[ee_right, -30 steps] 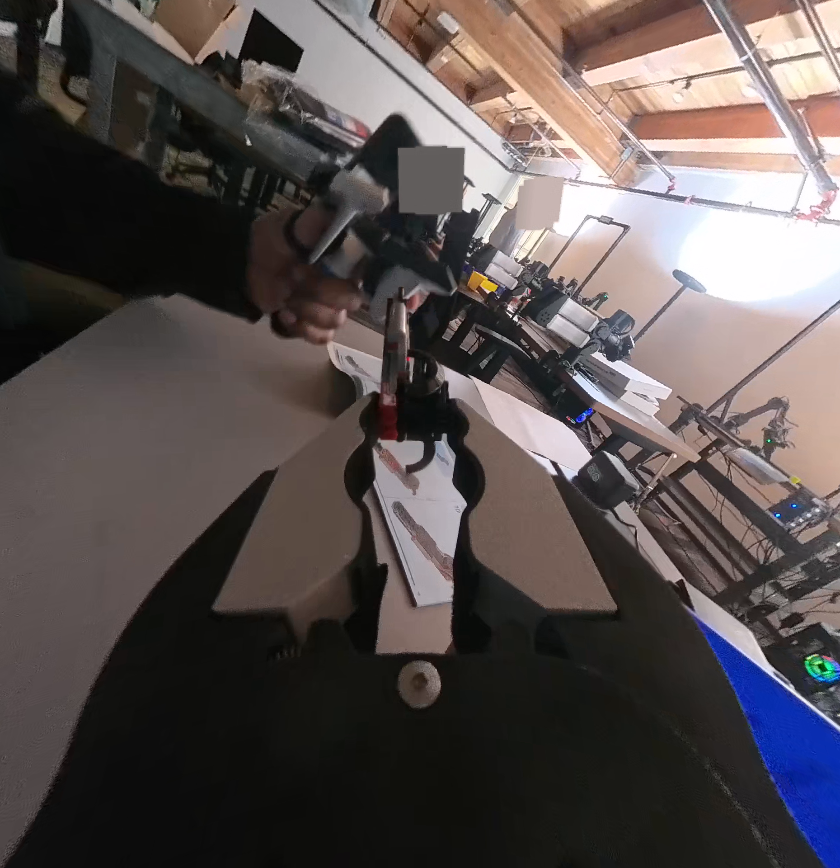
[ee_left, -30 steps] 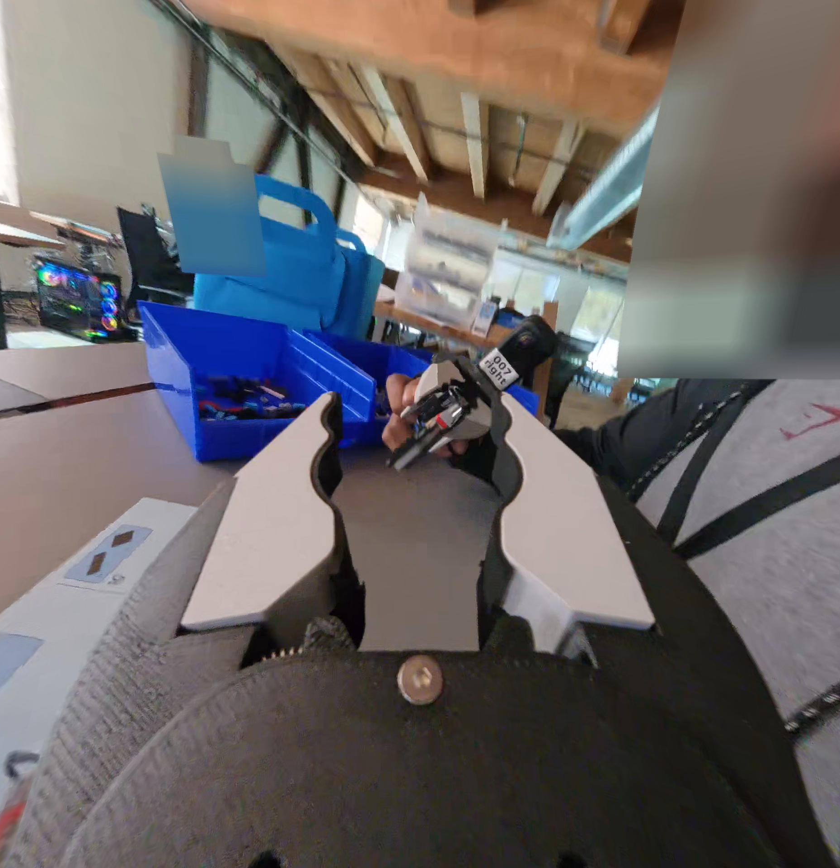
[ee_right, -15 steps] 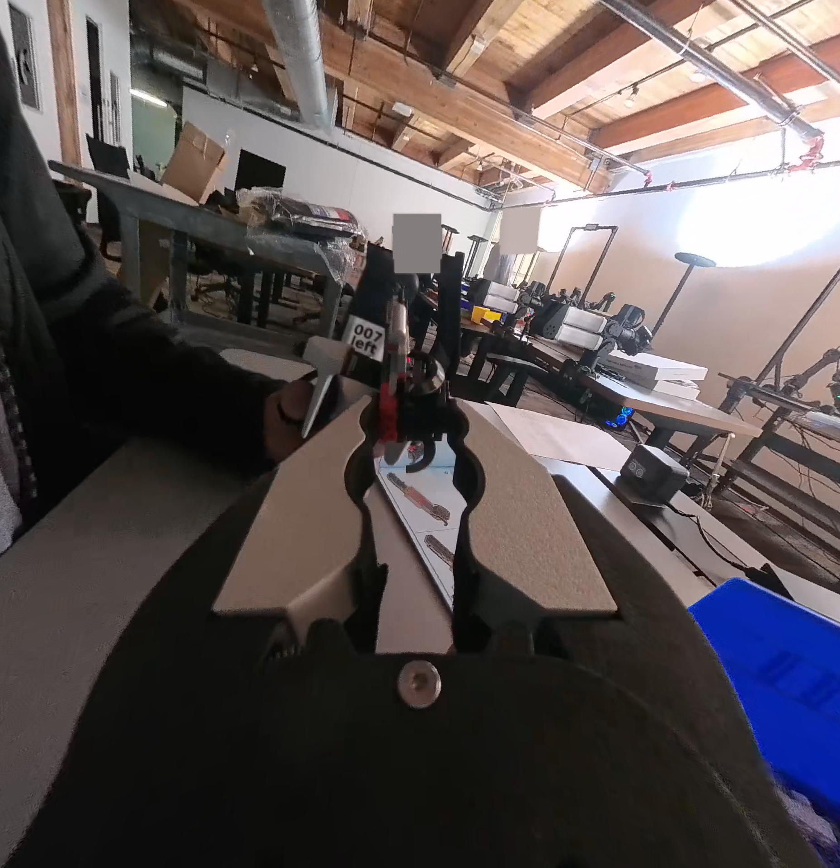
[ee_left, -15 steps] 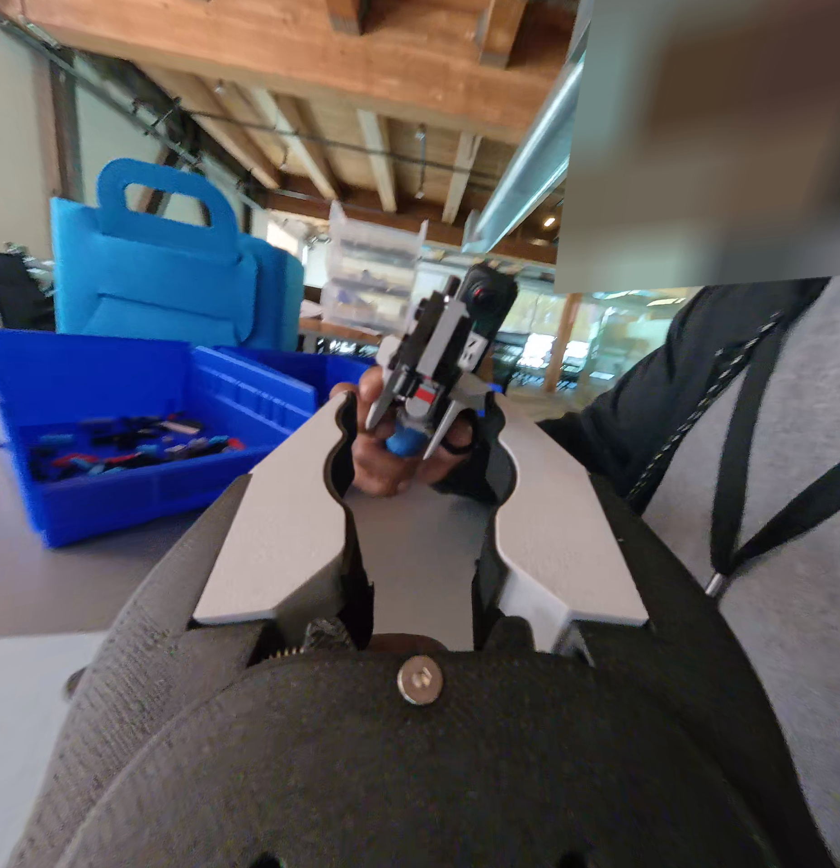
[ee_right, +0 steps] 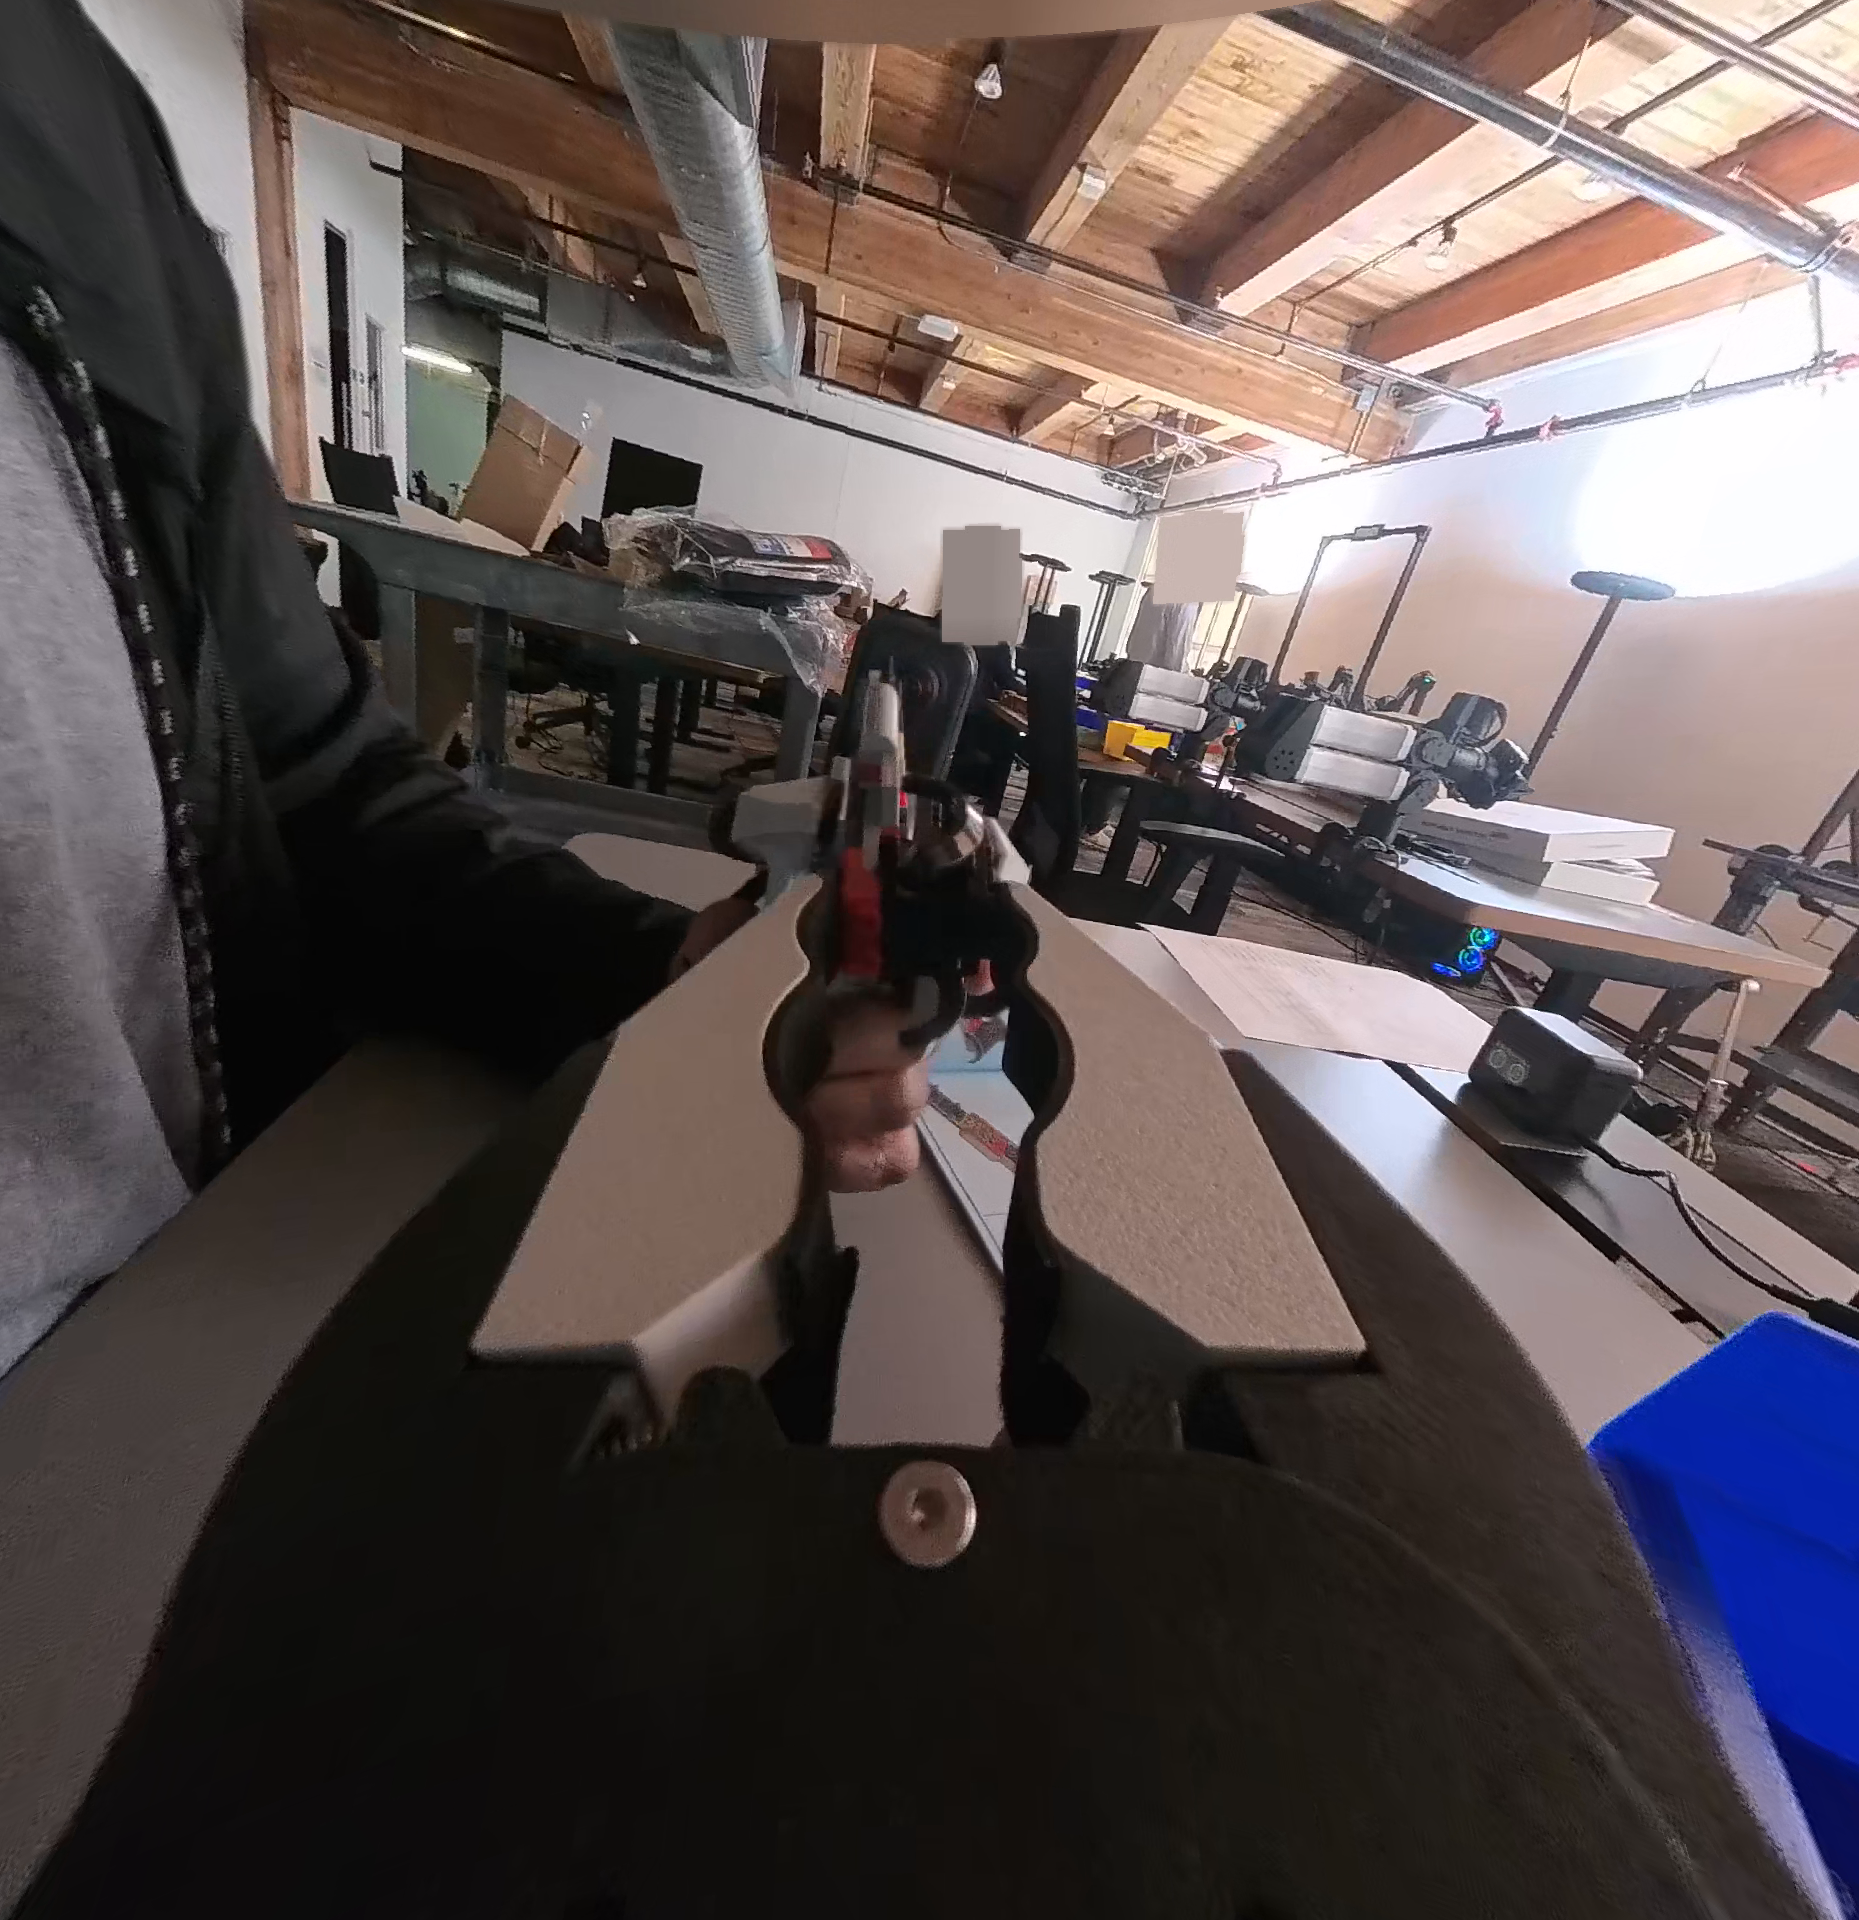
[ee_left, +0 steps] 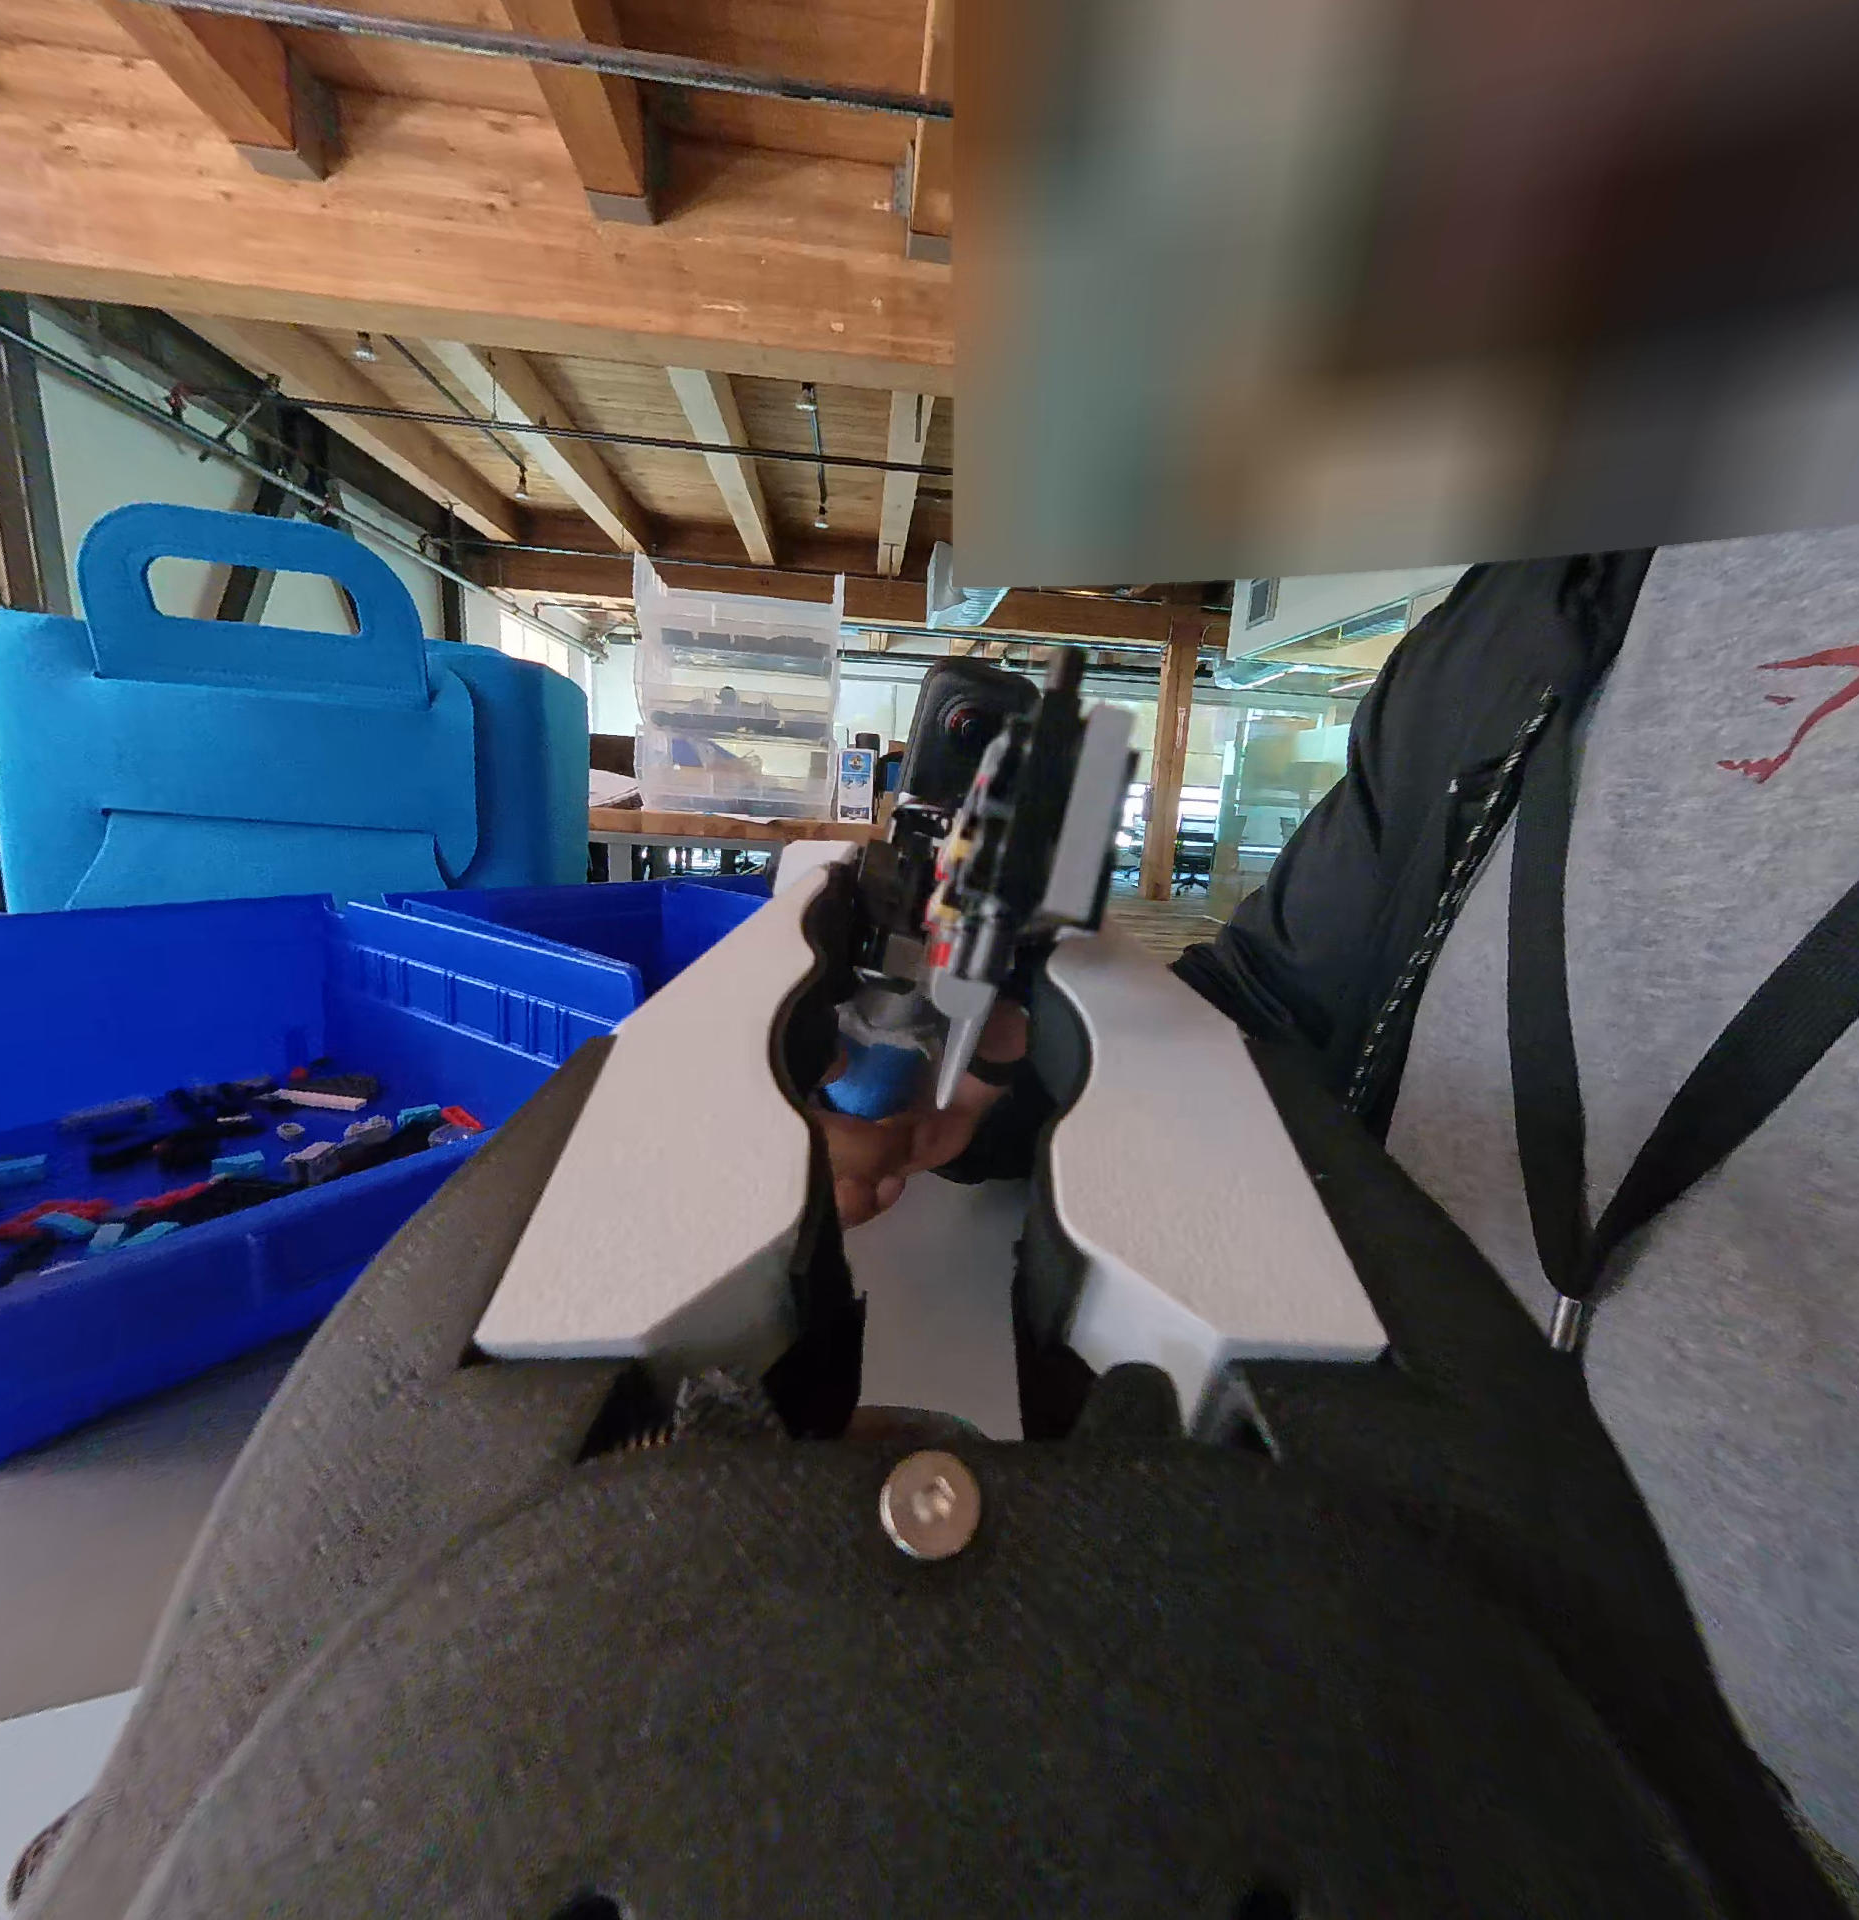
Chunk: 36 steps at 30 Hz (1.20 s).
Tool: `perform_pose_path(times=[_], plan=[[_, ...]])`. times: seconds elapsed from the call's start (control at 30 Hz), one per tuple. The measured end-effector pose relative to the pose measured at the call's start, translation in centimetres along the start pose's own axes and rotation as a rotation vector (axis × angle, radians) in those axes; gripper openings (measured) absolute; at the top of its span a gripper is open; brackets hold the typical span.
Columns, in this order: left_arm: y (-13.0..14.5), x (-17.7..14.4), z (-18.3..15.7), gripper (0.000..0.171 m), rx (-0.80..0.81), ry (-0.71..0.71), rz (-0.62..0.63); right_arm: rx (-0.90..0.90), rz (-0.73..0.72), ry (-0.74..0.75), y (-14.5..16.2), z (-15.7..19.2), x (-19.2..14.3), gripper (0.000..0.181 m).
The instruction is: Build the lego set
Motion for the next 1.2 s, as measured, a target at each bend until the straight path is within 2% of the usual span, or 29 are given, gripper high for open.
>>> perform_pose_path(times=[0.23,0.9,1.2], plan=[[0.1,-0.1,-0.1,0.018,0.045,0.003,-0.010,0.014,-0.017,-0.005,0.1,0.0,-0.1,0.031],[-0.2,-0.3,-0.9,0.017,0.177,0.027,0.024,-0.037,-0.042,-0.027,-0.2,1.0,-0.3,0.034],[-0.6,-0.5,-1.4,0.017,0.258,0.044,0.057,-0.002,-0.062,-0.076,-0.1,1.3,-0.4,0.033]])
Point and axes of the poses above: each gripper's, where its closed fingertips meet, x out along the fingers, y out of its underside, z = x × y across the jaws, the point moved 10 cm from there along -x, back along the fingers, and after that the axes turned 12 degrees about -y, right-handed, at the moved point
